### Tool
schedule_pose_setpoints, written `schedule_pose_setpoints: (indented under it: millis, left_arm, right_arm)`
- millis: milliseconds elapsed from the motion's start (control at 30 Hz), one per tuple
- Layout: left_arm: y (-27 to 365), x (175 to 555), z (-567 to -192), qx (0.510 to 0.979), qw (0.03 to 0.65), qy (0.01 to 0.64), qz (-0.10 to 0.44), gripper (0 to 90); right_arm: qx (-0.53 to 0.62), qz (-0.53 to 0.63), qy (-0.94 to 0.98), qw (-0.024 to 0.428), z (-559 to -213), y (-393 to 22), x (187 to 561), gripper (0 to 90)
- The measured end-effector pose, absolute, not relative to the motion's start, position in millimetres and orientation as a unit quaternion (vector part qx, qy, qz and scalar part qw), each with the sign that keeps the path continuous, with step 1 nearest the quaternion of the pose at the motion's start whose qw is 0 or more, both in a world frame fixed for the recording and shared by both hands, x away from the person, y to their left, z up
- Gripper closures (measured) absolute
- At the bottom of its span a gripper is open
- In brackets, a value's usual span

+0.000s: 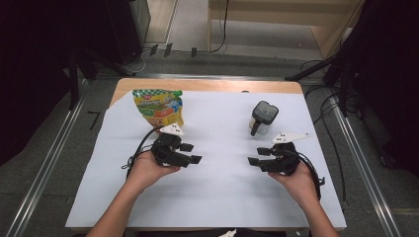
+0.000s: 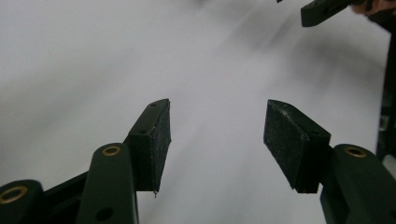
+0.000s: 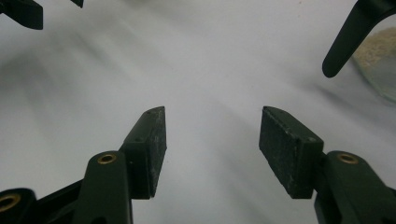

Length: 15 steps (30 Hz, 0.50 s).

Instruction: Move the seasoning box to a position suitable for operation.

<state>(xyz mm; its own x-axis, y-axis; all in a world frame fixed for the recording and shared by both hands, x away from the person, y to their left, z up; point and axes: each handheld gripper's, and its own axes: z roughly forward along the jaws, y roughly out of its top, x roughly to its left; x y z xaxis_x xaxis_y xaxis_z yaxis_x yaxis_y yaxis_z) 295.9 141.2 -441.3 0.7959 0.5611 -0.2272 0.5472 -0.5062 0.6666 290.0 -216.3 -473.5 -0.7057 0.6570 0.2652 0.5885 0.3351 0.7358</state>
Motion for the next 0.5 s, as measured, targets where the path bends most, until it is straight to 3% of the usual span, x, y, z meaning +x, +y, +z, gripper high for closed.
schedule_pose_setpoints:
  millis: [400,500]
  left_arm:
    - [141.8,297.1,-443.2,0.867,0.384,0.317,0.011,41.0]
    - [142.4,297.6,-441.2,0.862,0.393,0.32,-0.01,41.3]
  right_arm:
    - [0.357,0.42,0.831,0.073,-471.3,-218.8,288.1,41.5]
    - [0.359,0.419,0.831,0.071,-472.5,-221.5,290.2,41.5]
